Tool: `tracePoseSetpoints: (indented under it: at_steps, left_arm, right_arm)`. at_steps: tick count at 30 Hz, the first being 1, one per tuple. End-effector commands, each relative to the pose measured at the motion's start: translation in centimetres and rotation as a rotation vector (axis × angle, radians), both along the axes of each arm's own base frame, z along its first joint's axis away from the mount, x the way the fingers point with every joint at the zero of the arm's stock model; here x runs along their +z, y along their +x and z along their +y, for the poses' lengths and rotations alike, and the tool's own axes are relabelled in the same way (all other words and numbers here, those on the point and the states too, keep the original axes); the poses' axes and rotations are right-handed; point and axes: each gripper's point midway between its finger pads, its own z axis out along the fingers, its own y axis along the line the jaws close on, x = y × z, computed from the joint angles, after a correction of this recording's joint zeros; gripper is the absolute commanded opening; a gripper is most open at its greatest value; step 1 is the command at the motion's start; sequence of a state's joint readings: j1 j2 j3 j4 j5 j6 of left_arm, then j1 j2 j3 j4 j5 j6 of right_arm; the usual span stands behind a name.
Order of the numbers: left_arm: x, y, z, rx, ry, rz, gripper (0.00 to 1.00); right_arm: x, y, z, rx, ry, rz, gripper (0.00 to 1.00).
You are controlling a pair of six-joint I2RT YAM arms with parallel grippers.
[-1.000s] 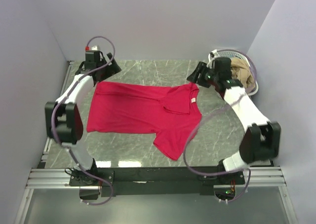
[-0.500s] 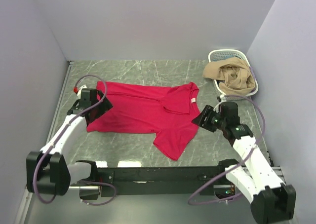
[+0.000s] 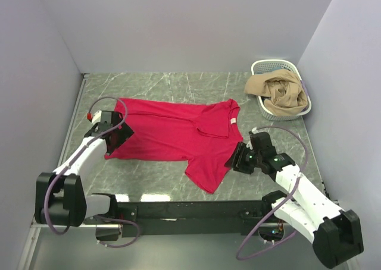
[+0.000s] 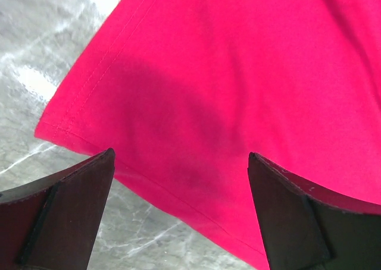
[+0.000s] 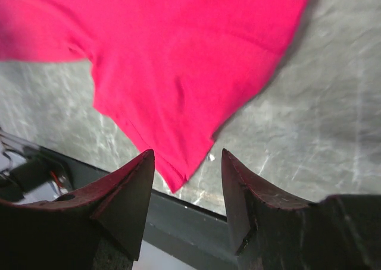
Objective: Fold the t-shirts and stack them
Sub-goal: Fold the tshirt
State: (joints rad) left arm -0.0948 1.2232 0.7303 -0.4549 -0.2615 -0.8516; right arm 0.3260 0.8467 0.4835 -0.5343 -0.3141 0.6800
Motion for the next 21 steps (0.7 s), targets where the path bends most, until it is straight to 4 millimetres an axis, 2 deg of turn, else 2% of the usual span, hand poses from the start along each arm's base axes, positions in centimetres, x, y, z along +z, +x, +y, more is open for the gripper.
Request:
tracePoseSetpoints:
  at_steps: [1, 5, 11, 18, 19, 21]
  left_arm:
    - [-1.6, 0.0, -0.4, 0.009, -0.045, 0.037, 0.99]
    - [-2.6, -0.5, 0.1, 0.021, -0.039, 0.072, 0.99]
    - [-3.2, -1.5, 2.4, 0.09, 0.001, 0.103, 0.99]
    - [-3.2, -2.0, 3.4, 0.135, 0.023, 0.11, 1.0]
    - [-3.3, -2.1, 4.2, 0.167, 0.027, 0.113, 0.99]
    - [-3.3, -2.1, 4.5, 0.184, 0.034, 0.112, 0.99]
  right_arm:
    - [-0.6, -0.6, 1.4, 0.008, -0.004, 0.026, 0.56]
    - [-1.0, -1.5, 1.9, 0.019, -0.001, 0.049, 0.56]
    - [-3.0, -3.9, 2.9, 0.095, -0.007, 0.142, 0.56]
    - [-2.9, -5.2, 4.2, 0.144, 0.01, 0.17, 0.56]
    - [-2.9, -5.4, 4.4, 0.147, 0.016, 0.179, 0.56]
    - [-3.0, -5.9, 5.1, 0.175, 0.028, 0.187, 0.56]
